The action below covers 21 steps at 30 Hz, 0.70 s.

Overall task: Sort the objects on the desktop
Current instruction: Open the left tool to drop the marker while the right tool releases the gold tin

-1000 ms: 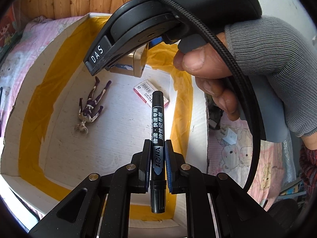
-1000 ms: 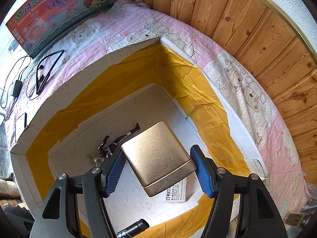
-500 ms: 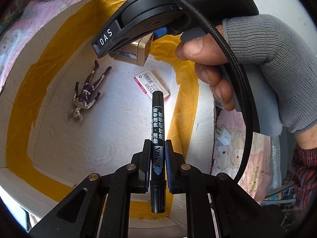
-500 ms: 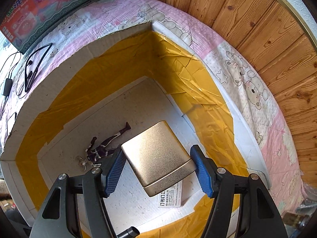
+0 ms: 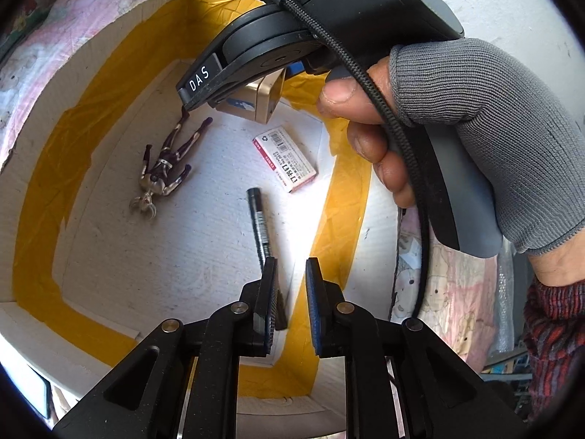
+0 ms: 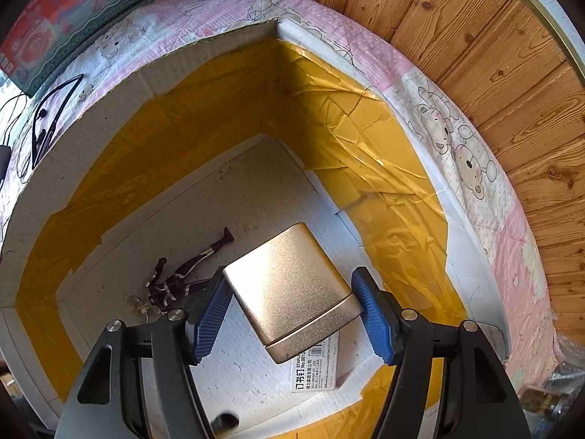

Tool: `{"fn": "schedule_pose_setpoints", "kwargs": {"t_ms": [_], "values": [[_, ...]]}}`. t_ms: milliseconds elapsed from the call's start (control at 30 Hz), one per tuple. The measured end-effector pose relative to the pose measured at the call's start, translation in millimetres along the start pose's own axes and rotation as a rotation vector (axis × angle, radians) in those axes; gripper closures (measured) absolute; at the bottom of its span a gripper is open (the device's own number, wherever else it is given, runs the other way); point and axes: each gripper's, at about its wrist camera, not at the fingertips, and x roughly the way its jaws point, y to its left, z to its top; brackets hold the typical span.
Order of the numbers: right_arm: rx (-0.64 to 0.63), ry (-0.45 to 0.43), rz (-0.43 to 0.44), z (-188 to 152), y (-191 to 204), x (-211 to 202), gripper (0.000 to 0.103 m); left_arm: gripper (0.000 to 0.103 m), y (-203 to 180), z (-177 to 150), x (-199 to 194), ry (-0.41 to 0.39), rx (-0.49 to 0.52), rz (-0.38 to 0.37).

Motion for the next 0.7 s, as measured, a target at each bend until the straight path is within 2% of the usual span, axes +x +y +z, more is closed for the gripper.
{"fn": "schedule_pose_setpoints", "kwargs": {"t_ms": [300,367,400,533,700], "values": [[0.057,-0.02,0.014,-5,-7,-9,0.035,0.082,1,-6,-15,-0.022,-0.011,0.018],[0.075,-0.038,0.027,-4,-8,-14,0.033,0.082,-8,5,-4,-0.027,-0.015,0.022],[0.083,-0.044,0.029,-4,-9,-17,0.031,0.082,-10,3,-7,-0.031,-0.016,0.025],[0.096,-0.057,0.03,-5,-7,-24,0.03,0.082,-10,0,-13,-0.039,-0.027,0.033],[0.098,-0.057,0.024,-12,-7,-30,0.03,0.082,4,2,-30,-0.096,-0.128,0.081]]}}
